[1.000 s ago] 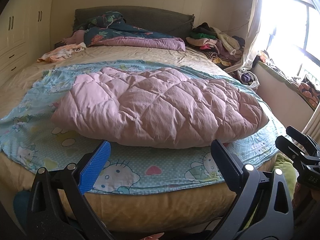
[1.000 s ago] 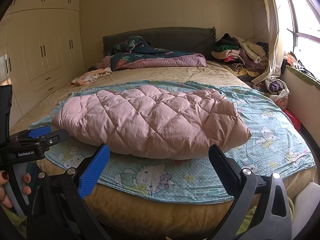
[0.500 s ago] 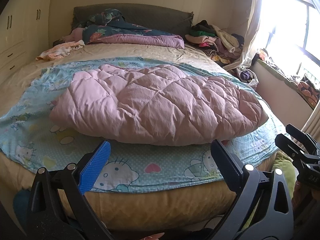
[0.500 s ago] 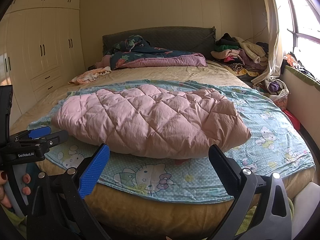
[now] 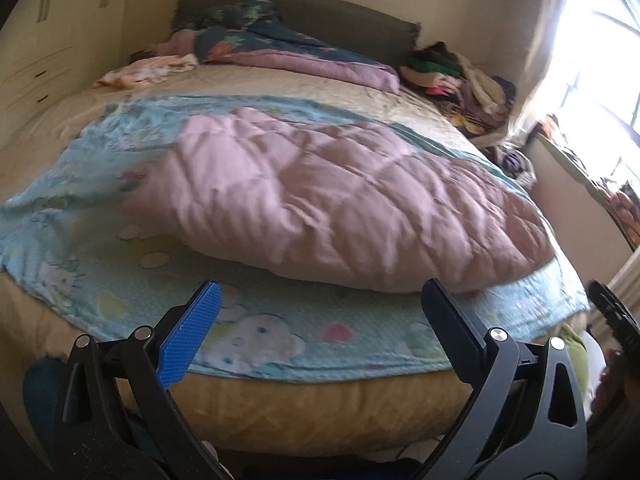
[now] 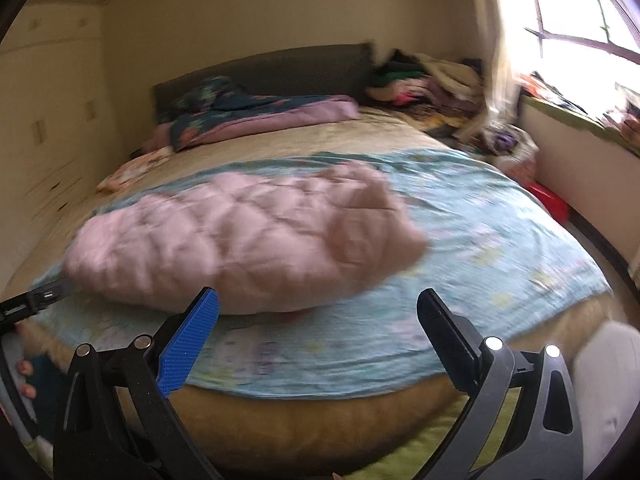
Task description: Fold large clothes
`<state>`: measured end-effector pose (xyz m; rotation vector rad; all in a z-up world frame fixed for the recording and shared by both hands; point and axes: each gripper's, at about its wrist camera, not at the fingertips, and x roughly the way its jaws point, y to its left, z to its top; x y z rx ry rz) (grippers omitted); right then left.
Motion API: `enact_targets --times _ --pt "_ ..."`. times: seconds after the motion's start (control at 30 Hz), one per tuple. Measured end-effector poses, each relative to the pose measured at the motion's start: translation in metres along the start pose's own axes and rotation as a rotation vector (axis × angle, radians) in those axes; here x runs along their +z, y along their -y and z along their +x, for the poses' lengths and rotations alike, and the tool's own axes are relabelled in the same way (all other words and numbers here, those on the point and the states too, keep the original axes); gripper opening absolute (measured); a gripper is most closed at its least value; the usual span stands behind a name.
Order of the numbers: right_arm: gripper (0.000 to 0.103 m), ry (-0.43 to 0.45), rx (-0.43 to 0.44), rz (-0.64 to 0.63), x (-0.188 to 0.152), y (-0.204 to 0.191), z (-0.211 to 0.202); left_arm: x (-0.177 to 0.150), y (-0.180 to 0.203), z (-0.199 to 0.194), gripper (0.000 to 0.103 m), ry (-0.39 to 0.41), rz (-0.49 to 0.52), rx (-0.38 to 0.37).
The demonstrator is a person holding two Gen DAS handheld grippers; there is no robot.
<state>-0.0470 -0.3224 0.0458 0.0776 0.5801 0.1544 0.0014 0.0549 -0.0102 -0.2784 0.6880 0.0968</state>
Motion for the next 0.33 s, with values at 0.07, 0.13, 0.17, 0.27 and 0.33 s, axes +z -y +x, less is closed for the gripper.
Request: enact_targets --times 0.07,0.13,0.17,0.27,0.33 --pt "0.099 0.011 -0.070 0.081 0.001 0.040 -0.003 0.009 -0.022 0.004 0.094 0.008 -0.045 0.049" --pt "0.099 0.017 -0.147 0.168 0.001 0.089 -0.008 0.023 -0.057 0.013 0.094 0.025 -0.101 0.137" --pt "0.099 0.019 -0.226 0.222 0.000 0.122 -0.010 0.029 -0.076 0.018 0.094 0.025 -0.128 0.181" --pt "0.099 -0.002 -0.475 0.306 -0.013 0.213 -0.009 0.053 -0.154 0.038 0.094 0.046 -0.242 0.371" --pt "0.099 -0.070 -0.668 0.411 -0.035 0.301 -0.003 0.068 -0.210 0.053 0.094 0.044 -0.322 0.512"
